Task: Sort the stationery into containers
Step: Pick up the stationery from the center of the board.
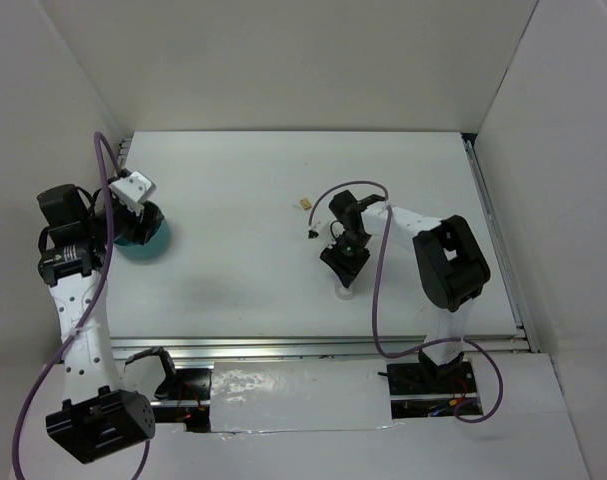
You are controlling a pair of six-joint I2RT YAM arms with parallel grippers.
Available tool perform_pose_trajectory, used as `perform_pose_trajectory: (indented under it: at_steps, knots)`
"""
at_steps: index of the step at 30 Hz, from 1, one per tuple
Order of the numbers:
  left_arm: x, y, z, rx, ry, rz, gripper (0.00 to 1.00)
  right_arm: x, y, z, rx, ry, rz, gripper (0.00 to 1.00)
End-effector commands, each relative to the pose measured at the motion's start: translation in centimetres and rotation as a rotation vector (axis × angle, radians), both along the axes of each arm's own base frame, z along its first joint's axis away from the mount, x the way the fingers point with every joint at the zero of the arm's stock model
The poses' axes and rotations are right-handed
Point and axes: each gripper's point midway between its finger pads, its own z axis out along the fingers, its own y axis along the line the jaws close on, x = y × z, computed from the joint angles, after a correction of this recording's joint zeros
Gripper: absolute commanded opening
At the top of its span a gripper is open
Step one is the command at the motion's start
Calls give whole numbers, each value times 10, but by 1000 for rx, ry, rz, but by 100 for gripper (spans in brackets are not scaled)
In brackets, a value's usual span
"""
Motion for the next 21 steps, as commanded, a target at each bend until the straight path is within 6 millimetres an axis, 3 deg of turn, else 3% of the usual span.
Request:
perform_pose_trajectory:
  at_steps: [1, 4, 5, 7, 9, 10, 11, 12, 13, 14, 15, 16, 18, 20, 21]
  knots:
    - [-3, -4, 3, 19, -25, -32, 66, 0, 10, -7, -3, -20, 16, 51]
    - [-4, -11, -2, 41, -32, -112, 65, -3, 13, -11, -7, -2, 13, 40]
    - [-5, -16, -3, 49, -35, -153, 65, -3, 16, -9, 8, 5, 14, 30]
    - [-6, -33, -9, 77, -45, -283, 63, -1, 19, 0, 29, 28, 8, 18]
    - [1, -44, -13, 79, -53, -358, 62, 13, 36, 26, 126, 27, -1, 13]
    - [3, -57, -9, 88, -70, -417, 62, 13, 31, 38, 147, 80, -35, 9]
    - [5, -69, -10, 102, -80, -476, 61, 31, 51, 71, 272, 63, -34, 7]
    - [8, -79, -19, 158, -84, -552, 62, 28, 51, 81, 297, 128, -49, 5]
    - [5, -108, -19, 201, -110, -665, 62, 36, 53, 91, 335, 142, -61, 2]
    - [8, -123, -27, 265, -137, -745, 62, 51, 65, 117, 408, 97, -29, 1]
    - [2, -151, -31, 303, -157, -846, 62, 47, 65, 115, 396, 154, -25, 0]
    - [0, -163, -33, 328, -176, -899, 61, 57, 75, 129, 421, 120, 7, 0]
    - [-5, -196, -37, 360, -209, -1041, 62, 51, 79, 126, 409, 185, 34, 0]
    - [-5, -217, -46, 374, -212, -1139, 63, 51, 91, 131, 430, 193, 57, 0]
    - [-9, -234, -41, 377, -232, -1191, 63, 49, 93, 132, 433, 190, 69, 0]
